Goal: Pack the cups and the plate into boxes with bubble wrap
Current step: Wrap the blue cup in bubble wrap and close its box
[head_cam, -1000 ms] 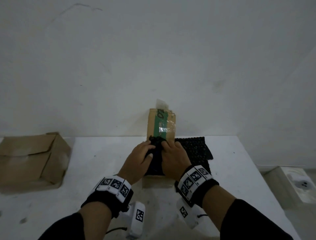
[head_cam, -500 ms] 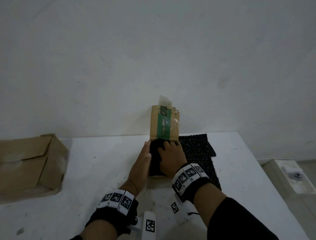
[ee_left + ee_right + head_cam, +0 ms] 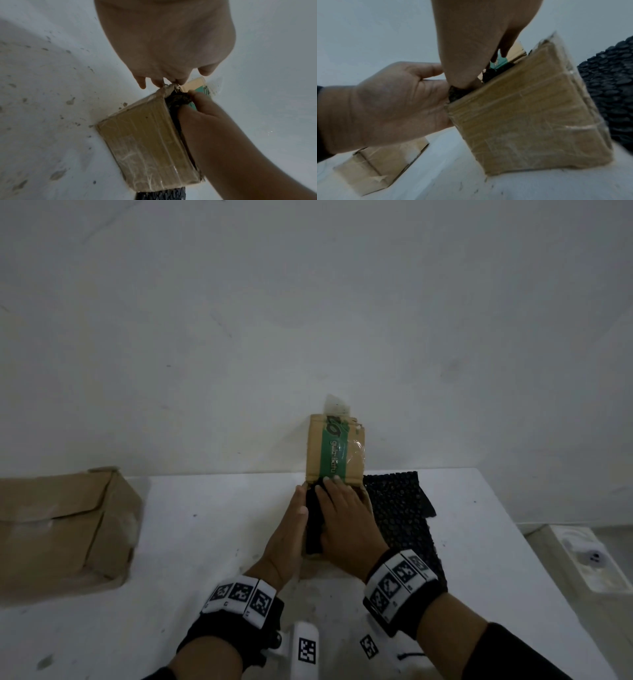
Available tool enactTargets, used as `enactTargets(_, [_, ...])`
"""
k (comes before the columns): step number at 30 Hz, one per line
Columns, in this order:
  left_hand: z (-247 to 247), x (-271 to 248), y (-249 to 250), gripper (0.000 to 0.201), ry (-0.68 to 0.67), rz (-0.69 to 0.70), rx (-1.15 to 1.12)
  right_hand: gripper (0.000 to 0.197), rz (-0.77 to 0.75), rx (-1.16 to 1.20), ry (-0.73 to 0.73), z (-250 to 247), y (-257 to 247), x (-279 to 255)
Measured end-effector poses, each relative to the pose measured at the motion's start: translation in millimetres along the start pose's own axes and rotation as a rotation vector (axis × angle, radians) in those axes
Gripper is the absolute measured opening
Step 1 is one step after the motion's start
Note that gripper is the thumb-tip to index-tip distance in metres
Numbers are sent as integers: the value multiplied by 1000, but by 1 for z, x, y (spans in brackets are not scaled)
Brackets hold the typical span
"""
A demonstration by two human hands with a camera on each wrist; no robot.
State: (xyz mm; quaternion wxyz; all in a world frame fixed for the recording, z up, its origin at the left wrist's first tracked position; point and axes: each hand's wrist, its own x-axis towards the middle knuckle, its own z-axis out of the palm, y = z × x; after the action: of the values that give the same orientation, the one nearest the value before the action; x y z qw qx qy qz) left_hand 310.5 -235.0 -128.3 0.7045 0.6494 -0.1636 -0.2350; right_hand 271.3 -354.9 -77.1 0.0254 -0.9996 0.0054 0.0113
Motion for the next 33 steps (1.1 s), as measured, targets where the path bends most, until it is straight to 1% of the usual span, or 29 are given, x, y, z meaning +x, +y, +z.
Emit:
enactTargets(1, [0, 0, 0, 54, 0, 6, -5, 63, -21, -4, 14, 8, 1, -2])
enactTargets(3, [1, -1, 1, 55, -4, 13, 10, 71, -48, 42, -19, 20, 2, -4])
enactTargets(6, [0, -1, 1, 60, -6, 15, 35, 89, -104, 65, -182, 24, 7, 0])
enactTargets(8, [0, -1, -1, 70, -3, 10, 27, 95, -127, 73, -206, 24, 8, 1])
enactTargets(9, [0, -1, -2, 75, 0, 13, 24, 96, -127, 74, -217, 24, 9, 3])
enactTargets(11, [0, -1, -4, 79, 4, 15, 30, 94, -160, 74, -146, 24, 8, 8])
enactTargets(13, [1, -2, -5, 79, 7, 11, 49, 86, -203, 53, -80, 25, 8, 15])
enactTargets(15, [2, -2, -3, 71, 9, 12, 58, 89, -215, -45, -133, 18, 4, 23])
enactTargets(16, [2, -2, -2, 67, 12, 9, 60, 88, -197, -84, -179, 14, 2, 26])
enactTargets(19, [1, 0, 0, 67, 32, -5, 86, 62, -132, -115, -226, 6, -3, 37])
enactTargets(20, [1, 1, 1, 67, 33, -8, 97, 58, -126, -100, -246, 5, -4, 39])
enactTargets(22, [1, 0, 0, 68, 26, -8, 117, 52, -121, 9, -254, 6, 1, 38])
enactTargets(23, [1, 0, -1, 69, 21, -11, 118, 51, -123, 99, -219, 9, 4, 35])
enactTargets(25, [3, -1, -3, 75, 21, -10, 105, 56, -111, 205, -79, 17, 5, 24])
enactTargets(27, [3, -1, -5, 81, 20, -3, 92, 67, -23, 219, 28, 29, 3, 10])
enactTargets(28, [3, -1, -7, 81, 17, 6, 86, 76, 33, 212, 17, 34, 2, 3])
enactTargets(30, [4, -2, -6, 80, 18, 17, 89, 88, 97, 185, -46, 36, -2, -3])
enactTargets(32, [5, -2, -5, 81, 26, 18, 105, 92, 117, 161, -48, 32, -1, 3])
enactTargets(33, [5, -1, -4, 81, 32, 6, 109, 87, 129, 159, -51, 28, 0, 8])
